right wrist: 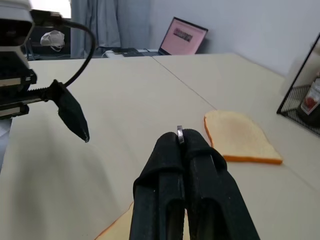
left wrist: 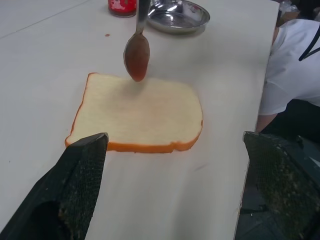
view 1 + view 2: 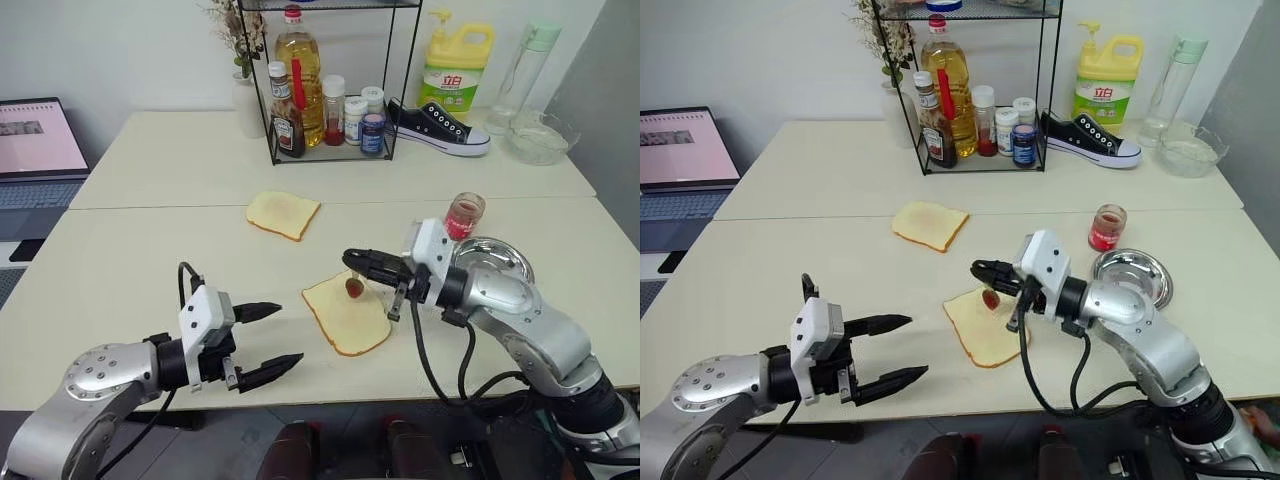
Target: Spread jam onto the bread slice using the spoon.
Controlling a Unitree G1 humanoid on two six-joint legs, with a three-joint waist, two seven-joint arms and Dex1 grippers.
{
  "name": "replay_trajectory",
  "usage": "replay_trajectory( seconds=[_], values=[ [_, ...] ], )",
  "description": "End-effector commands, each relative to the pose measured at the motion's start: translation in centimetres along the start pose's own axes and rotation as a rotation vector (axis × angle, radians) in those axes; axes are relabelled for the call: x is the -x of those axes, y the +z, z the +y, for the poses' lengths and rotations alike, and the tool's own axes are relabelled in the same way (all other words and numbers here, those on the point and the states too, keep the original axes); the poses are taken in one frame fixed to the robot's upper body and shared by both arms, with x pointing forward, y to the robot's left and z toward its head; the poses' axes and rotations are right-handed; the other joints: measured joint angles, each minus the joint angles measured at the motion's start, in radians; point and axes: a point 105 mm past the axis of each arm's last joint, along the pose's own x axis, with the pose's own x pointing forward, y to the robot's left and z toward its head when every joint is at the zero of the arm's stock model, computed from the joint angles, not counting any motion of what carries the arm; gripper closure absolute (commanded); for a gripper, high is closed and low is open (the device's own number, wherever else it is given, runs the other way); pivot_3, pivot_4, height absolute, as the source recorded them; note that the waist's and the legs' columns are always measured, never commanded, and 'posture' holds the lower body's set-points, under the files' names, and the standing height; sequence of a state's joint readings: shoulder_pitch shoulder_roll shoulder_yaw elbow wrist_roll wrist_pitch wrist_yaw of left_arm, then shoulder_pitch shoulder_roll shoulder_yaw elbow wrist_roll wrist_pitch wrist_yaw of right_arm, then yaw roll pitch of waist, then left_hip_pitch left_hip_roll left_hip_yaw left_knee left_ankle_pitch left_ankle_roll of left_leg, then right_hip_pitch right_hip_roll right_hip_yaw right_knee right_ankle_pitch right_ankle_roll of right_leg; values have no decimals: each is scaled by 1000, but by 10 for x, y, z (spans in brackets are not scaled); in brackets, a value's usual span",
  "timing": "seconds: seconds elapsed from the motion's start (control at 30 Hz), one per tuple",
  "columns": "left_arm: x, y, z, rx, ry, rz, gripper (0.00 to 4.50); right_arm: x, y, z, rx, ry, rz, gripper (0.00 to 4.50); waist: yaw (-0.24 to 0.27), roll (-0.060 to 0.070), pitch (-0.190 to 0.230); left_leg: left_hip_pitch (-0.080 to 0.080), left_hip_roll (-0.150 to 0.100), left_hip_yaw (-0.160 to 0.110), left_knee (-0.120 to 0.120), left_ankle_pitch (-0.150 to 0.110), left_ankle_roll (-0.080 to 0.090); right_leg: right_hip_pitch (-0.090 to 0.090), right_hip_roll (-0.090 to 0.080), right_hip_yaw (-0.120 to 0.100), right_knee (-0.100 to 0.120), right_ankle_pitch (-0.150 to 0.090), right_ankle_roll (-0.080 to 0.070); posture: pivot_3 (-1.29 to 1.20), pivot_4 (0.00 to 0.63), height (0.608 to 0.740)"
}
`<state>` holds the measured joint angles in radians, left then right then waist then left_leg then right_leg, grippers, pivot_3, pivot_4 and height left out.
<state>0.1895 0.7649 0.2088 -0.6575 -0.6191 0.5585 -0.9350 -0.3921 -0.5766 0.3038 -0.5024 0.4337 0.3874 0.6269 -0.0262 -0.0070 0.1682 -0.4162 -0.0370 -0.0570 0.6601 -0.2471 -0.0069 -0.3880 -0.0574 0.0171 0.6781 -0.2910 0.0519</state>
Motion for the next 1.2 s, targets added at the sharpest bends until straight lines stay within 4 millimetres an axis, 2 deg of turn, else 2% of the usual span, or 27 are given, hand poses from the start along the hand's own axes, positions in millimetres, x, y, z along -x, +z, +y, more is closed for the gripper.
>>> replay_trajectory(
  seconds=[0.03, 0.3, 0.73, 0.87, 0.97, 1.2],
  values=[
    [-1, 5, -6, -25, -38, -4, 0, -1, 14, 11, 125, 56, -62, 4476, 0, 0, 0, 0, 0, 0, 0, 0, 0, 0, 0, 0, 0, 0, 0, 0, 150, 740],
    [-2, 7, -8, -14, -60, -6, 0, 7, 23, 23, 279, 154, -149, 4476, 0, 0, 0, 0, 0, -1, 0, 0, 0, 0, -1, 0, 0, 0, 0, 0, 150, 740],
    [0, 5, -4, -8, -47, -5, 0, 7, 20, 25, 331, 181, -162, 4476, 0, -1, 0, 0, 0, -1, 0, 0, 0, 0, -1, 0, 0, 0, 0, 0, 150, 740],
    [2, 2, -2, -7, -42, 0, 0, 6, 12, 3, 47, 52, -127, 4476, 0, -1, 0, 0, 0, -1, 0, 0, 0, 1, -2, 0, 0, 0, 0, 0, 150, 740],
    [2, 1, -1, -10, -40, 2, 0, 9, 2, -11, -50, -8, -102, 4476, 2, -1, 0, 0, 0, -1, 0, 0, 0, 1, -2, 0, 0, 0, 0, 0, 150, 740],
    [2, 1, 0, -13, -31, 2, 0, 9, -1, -33, -298, -115, -113, 4476, 0, -1, 0, 0, 0, -1, 0, 0, 0, 0, -2, 0, 1, 0, 0, 0, 150, 740]
  ],
)
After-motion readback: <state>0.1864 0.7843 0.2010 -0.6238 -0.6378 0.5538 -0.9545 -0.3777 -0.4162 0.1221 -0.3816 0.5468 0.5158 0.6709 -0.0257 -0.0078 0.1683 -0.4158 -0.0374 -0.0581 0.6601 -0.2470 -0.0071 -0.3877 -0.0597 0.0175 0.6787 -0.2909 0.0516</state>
